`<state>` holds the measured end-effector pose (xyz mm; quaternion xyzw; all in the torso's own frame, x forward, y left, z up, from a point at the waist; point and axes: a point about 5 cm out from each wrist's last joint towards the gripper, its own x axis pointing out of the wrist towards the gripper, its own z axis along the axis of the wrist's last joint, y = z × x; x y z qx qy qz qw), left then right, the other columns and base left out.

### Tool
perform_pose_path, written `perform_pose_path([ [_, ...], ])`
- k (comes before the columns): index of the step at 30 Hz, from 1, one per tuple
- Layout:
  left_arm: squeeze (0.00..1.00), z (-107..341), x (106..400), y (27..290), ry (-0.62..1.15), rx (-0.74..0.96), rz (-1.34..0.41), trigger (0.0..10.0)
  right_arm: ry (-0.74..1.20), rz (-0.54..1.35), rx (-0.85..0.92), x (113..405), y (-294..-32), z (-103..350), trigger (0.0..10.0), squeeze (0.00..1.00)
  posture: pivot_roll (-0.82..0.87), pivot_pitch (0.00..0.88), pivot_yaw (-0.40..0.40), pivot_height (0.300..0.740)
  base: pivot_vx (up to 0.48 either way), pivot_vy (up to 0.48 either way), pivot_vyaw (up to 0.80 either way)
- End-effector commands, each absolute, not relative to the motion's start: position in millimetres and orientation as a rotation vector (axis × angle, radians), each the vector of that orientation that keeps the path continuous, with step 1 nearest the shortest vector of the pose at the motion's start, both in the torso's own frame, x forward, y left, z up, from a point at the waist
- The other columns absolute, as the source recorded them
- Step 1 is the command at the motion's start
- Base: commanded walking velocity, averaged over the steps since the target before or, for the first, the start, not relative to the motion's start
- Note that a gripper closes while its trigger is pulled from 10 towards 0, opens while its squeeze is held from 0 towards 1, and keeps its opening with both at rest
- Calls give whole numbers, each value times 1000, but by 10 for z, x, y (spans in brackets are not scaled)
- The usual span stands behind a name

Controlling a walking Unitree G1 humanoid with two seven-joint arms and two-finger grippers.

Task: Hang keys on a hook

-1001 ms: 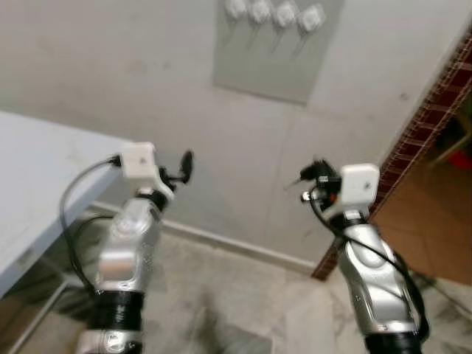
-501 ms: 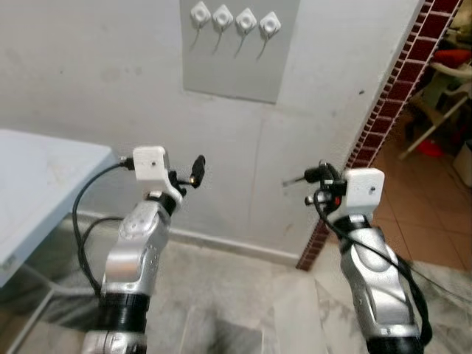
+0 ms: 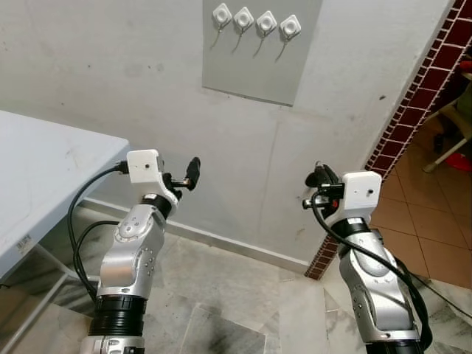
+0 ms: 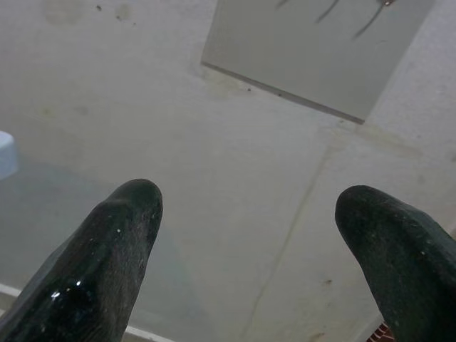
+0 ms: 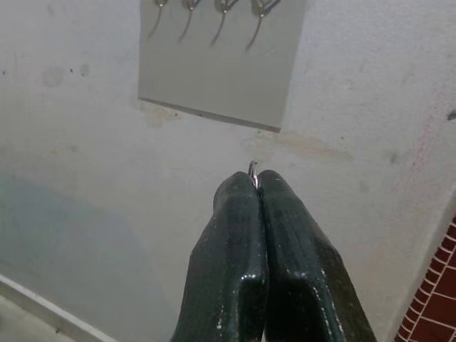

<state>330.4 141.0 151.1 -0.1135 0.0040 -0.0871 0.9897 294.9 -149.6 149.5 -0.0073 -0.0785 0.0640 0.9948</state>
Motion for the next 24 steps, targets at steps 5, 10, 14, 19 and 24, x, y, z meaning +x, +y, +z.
perform_pose_path([
  [5,0,1571,3312,1417,-7,-239,-175,10000,-185,134,-13,2960,-1506,1563,10000,0,155,0,-77,740,257,0,0],
  [10,0,1574,3312,1417,-7,-240,-174,10000,-186,136,-11,2962,-1502,1564,10000,0,155,0,-77,740,276,0,0],
  [14,0,1580,3317,1420,-6,-242,-174,10000,-186,137,-11,2966,-1499,1568,10000,0,158,0,-77,740,279,0,0],
  [19,0,1587,3328,1422,-6,-243,-175,10000,-188,136,-12,2963,-1503,1569,10000,0,156,0,-74,740,278,0,0],
  [24,0,1591,3336,1421,-8,-245,-176,10000,-189,133,-11,2964,-1506,1572,10000,0,154,0,-72,740,283,0,0],
])
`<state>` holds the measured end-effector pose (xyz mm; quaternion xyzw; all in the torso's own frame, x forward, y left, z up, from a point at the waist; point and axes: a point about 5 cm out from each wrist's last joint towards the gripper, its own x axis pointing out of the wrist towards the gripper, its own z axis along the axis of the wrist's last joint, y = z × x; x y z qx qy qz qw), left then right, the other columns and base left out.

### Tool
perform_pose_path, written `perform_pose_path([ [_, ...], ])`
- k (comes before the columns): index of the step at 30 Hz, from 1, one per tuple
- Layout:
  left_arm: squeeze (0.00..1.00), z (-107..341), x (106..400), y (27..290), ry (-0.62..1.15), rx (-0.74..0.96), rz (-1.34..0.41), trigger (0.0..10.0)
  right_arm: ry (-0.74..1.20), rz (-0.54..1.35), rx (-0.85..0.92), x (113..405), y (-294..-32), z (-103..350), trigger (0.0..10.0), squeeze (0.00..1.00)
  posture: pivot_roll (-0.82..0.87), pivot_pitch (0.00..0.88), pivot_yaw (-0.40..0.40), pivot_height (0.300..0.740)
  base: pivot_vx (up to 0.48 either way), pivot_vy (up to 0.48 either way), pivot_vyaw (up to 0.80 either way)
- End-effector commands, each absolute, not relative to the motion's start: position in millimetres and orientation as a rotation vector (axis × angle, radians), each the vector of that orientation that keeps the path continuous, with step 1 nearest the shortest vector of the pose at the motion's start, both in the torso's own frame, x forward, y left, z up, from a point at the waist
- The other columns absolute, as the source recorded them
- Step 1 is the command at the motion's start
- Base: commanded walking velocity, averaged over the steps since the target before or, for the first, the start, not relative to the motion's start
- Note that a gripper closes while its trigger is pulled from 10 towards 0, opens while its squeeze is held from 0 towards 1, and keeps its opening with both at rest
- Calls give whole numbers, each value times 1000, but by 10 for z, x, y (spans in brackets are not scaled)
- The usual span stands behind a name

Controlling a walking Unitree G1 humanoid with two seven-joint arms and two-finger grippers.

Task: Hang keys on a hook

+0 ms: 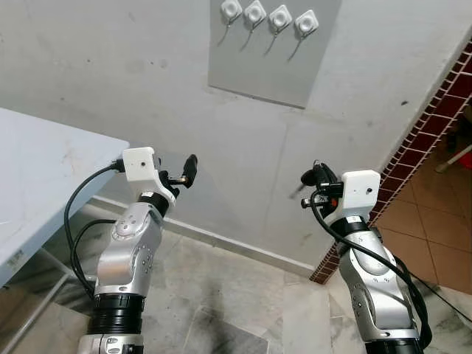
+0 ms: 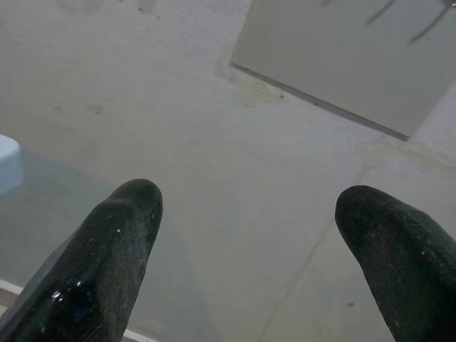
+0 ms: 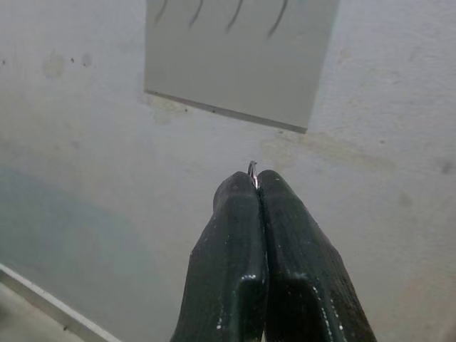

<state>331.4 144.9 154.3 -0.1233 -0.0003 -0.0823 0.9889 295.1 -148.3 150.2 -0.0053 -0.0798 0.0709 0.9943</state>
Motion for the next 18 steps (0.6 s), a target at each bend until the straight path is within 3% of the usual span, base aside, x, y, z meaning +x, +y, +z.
perform_pose_path([
  [1,0,1596,3340,1418,-8,-245,-177,10000,-191,132,-10,2964,-1506,1576,10000,0,151,0,-71,740,289,240,0],
  [18,0,1612,3358,1412,-13,-250,-178,10000,-195,130,-8,2968,-1508,1581,10000,0,151,0,-71,740,287,277,0],
])
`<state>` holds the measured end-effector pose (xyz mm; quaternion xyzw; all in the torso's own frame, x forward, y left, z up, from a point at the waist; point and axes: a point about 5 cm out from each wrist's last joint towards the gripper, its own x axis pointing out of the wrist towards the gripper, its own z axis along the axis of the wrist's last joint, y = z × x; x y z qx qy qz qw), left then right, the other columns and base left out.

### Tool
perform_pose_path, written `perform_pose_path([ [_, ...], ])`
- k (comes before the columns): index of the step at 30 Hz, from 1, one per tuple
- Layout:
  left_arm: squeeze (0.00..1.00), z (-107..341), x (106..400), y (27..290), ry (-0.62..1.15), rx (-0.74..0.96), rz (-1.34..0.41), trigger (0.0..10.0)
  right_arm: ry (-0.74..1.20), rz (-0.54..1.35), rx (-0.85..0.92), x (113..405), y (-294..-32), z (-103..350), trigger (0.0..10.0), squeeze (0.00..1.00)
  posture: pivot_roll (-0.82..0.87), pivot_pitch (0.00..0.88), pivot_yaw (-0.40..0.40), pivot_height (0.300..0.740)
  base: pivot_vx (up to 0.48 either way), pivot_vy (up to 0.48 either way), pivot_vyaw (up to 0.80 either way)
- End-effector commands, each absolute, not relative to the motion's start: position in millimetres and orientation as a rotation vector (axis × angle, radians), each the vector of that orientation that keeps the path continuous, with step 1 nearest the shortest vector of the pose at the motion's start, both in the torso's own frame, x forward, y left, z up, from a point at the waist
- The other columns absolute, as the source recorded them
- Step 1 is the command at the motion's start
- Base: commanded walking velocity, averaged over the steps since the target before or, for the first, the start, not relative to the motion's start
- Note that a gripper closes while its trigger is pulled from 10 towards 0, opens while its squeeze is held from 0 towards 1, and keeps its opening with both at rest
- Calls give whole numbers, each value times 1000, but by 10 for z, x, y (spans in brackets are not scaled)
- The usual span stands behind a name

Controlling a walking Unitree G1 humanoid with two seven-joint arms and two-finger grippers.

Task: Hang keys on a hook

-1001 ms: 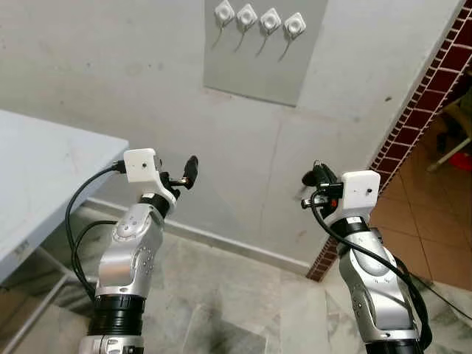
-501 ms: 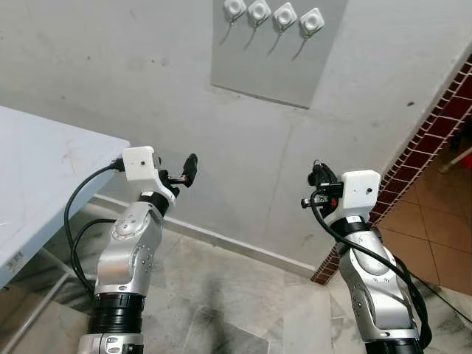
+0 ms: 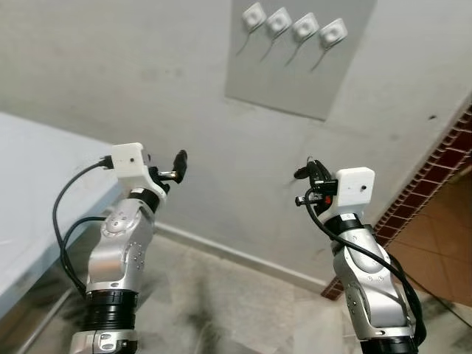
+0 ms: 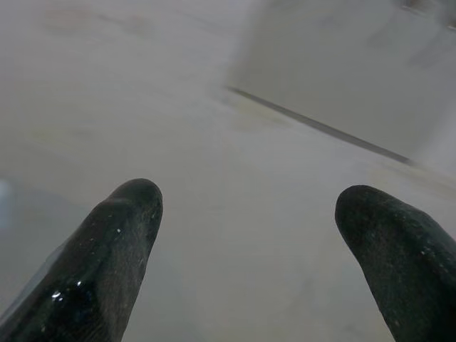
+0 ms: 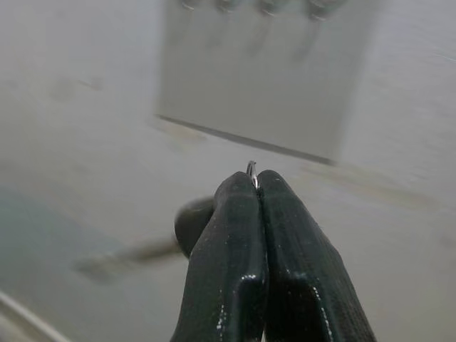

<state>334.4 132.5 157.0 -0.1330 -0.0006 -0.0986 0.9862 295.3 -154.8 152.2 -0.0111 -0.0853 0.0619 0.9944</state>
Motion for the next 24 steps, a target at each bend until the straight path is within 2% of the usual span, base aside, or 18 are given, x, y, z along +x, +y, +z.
perform_pose_path([
  [1,0,1617,3358,1410,-15,-242,-178,10000,-196,129,-8,2970,-1508,1582,10000,0,152,0,-70,740,296,292,0],
  [3,0,1623,3363,1408,-18,-233,-180,10000,-197,128,-8,2977,-1509,1585,10000,0,152,0,-70,740,298,291,0],
  [24,0,1617,3359,1357,-15,-133,-205,10000,-198,126,1,2956,-1480,1575,10000,0,151,0,-61,740,430,0,0],
])
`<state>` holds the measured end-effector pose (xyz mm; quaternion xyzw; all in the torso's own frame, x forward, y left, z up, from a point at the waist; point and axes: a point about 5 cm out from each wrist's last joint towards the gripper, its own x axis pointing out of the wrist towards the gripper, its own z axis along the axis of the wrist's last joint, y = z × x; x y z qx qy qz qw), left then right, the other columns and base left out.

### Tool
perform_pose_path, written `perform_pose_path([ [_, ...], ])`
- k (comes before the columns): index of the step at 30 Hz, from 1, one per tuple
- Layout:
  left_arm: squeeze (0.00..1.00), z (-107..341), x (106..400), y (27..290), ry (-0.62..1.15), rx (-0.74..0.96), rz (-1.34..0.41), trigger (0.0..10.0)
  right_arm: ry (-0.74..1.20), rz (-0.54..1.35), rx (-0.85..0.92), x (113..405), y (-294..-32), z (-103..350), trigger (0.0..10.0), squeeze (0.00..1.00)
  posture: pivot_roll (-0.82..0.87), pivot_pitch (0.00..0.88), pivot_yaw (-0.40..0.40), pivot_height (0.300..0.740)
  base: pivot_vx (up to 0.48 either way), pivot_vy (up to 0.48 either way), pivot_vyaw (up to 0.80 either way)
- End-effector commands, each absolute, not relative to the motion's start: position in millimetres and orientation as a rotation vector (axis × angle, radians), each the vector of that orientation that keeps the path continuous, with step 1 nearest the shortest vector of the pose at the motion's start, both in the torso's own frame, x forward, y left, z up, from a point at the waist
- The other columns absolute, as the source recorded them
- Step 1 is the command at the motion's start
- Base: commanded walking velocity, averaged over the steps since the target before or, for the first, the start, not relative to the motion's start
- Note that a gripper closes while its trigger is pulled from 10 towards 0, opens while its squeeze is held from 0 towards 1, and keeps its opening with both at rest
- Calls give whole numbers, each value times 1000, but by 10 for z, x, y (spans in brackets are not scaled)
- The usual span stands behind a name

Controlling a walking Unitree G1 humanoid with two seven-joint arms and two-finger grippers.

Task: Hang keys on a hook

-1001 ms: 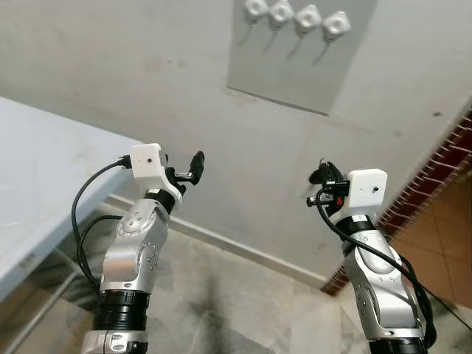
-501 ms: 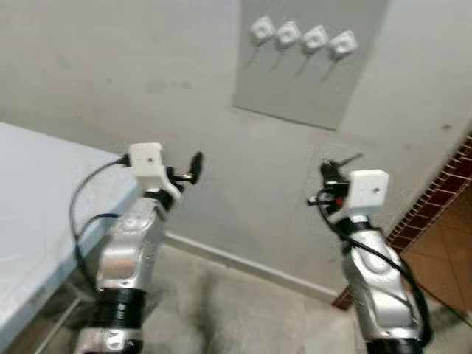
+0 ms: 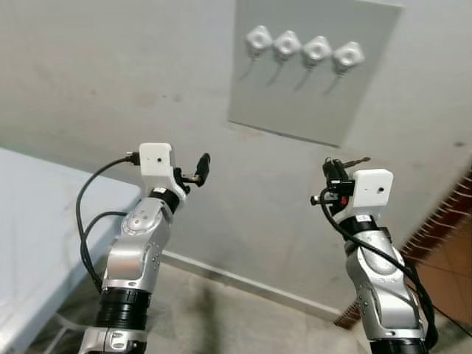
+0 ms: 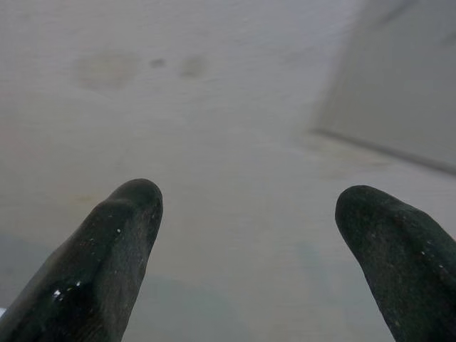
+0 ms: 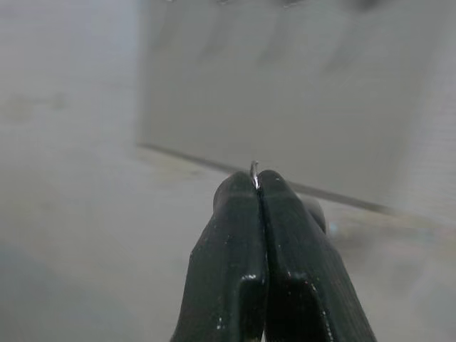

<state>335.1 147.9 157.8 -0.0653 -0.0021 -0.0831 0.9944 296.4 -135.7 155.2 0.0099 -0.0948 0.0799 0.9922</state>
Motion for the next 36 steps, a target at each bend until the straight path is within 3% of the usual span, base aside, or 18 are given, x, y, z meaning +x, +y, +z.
perform_pose_path([
  [1,0,1618,3357,1353,-16,-121,-207,10000,-198,126,1,2955,-1481,1574,10000,0,152,0,-61,740,480,0,0],
  [9,0,1609,3344,1310,-16,-123,-230,10000,-194,133,0,2948,-1462,1559,10000,0,154,0,-63,740,420,0,0],
  [15,0,1603,3335,1260,-15,-142,-242,10000,-186,147,-4,2943,-1443,1542,10000,0,156,0,-66,740,0,0,0],
  [20,0,1670,3342,1202,-54,-58,-260,10000,-183,164,-7,2945,-1432,1536,10000,0,156,0,-66,740,0,0,0],
  [25,0,1900,3386,959,-143,32,-368,10000,-223,195,-10,2998,-1416,1640,10000,0,156,0,-68,740,0,0,0],
  [36,0,2113,3349,649,-229,48,-542,10000,-327,210,-32,3195,-1486,1950,10000,0,140,0,-58,740,0,0,0],
])
